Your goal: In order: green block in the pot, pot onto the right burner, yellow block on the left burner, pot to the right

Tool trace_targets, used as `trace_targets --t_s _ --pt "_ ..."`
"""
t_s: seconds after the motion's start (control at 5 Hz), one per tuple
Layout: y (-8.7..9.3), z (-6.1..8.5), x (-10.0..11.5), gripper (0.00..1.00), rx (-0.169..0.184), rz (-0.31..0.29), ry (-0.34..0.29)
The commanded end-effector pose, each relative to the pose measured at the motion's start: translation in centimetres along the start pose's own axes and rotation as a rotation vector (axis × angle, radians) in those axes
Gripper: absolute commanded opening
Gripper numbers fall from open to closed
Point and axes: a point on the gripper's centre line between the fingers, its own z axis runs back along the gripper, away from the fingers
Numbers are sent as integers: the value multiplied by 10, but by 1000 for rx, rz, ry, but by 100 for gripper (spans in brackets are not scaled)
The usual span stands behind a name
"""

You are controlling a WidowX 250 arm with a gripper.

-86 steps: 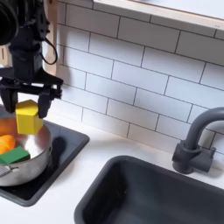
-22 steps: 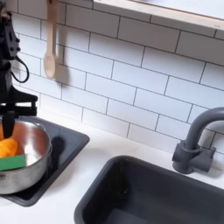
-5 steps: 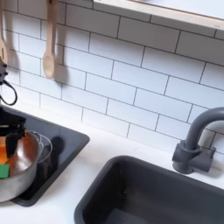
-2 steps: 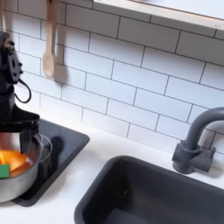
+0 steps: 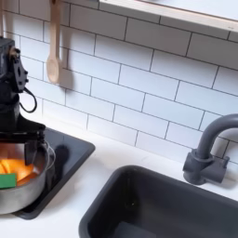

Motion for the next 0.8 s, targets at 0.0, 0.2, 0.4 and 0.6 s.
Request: trace_targets --t_s 0.0,0.2,0.4,0.6 --pt "-10 -5 9 100 -11 -11 -5" --pt "-13 -6 14 100 -13 -11 0" --pt "-15 1 12 100 -22 1 23" --pt "-19 16 13 100 -69 -54 60"
